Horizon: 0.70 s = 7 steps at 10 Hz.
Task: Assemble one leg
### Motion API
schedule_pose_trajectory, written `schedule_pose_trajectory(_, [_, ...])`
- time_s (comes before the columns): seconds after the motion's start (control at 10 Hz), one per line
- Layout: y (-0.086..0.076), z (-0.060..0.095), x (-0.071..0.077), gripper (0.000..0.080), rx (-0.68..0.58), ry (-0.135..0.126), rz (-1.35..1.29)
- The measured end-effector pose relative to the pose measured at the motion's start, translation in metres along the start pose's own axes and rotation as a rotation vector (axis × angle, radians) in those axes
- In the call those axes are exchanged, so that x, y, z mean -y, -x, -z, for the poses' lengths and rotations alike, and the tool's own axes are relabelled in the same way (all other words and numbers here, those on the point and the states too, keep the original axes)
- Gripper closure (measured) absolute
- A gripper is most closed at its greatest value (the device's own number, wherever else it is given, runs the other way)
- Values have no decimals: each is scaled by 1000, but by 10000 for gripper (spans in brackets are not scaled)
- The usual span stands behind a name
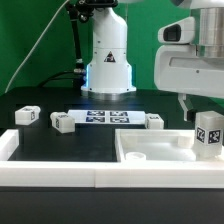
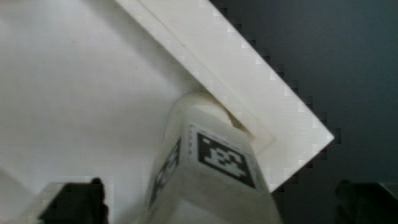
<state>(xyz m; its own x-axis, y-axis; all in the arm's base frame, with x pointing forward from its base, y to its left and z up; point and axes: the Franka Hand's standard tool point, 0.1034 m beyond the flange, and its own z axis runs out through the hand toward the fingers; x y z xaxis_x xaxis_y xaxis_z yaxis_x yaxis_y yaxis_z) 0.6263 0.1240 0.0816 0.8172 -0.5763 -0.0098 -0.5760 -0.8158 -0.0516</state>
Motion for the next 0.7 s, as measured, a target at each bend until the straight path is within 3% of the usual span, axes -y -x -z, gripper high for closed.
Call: schedule_pose_trajectory(0.7, [-2, -3, -1, 150, -20, 2, 717])
